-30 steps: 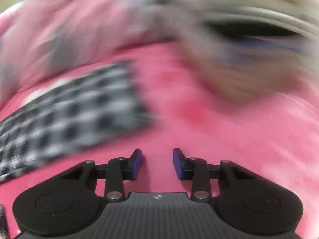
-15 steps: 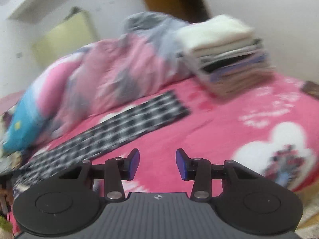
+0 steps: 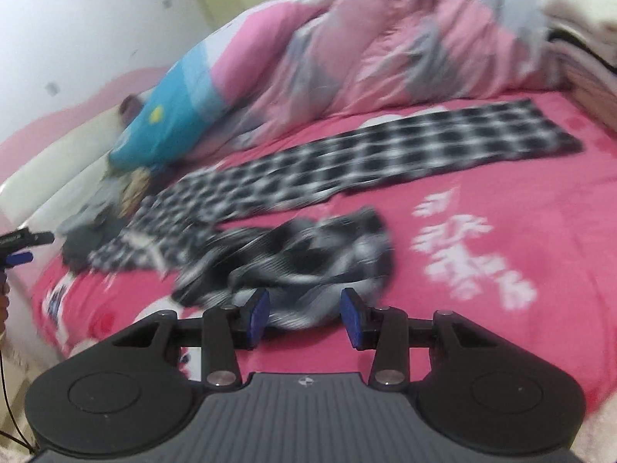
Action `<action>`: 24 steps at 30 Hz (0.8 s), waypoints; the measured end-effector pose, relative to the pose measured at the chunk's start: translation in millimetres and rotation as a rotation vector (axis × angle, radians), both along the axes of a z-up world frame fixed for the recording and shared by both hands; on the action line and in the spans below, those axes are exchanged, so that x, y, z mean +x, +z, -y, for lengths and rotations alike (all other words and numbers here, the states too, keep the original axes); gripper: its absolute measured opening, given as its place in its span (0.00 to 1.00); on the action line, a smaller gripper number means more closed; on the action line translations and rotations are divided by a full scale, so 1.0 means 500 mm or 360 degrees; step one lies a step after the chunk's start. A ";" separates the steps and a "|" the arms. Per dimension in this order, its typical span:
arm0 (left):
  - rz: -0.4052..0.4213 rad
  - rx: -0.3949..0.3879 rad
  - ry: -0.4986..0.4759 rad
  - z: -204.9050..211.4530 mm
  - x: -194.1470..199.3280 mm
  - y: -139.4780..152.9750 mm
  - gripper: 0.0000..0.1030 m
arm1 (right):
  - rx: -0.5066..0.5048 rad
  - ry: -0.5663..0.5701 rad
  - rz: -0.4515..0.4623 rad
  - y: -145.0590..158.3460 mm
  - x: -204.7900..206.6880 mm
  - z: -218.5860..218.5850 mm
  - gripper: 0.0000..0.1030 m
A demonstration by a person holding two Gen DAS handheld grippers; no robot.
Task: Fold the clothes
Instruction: 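Move the left gripper to the plaid pants with white drawstring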
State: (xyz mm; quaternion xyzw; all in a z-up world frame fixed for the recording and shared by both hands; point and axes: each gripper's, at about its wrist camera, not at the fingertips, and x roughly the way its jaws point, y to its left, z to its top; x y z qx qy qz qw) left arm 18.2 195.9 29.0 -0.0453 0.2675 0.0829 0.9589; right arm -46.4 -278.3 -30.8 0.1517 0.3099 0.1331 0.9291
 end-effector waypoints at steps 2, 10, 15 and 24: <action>-0.0010 -0.0050 0.0079 -0.025 -0.014 -0.004 1.00 | -0.0045 0.0057 0.0050 0.011 -0.006 -0.022 0.42; 0.0097 -0.0185 0.0242 -0.132 0.001 -0.003 1.00 | -0.0118 0.0466 0.0239 0.087 0.029 -0.148 0.42; 0.0029 -0.0258 0.0215 -0.173 0.082 -0.072 0.93 | -0.0332 0.0705 0.0382 0.089 0.084 -0.312 0.42; -0.0102 -0.0790 0.0242 -0.274 0.203 -0.217 0.55 | -0.0852 0.1118 0.0667 -0.005 0.165 -0.621 0.38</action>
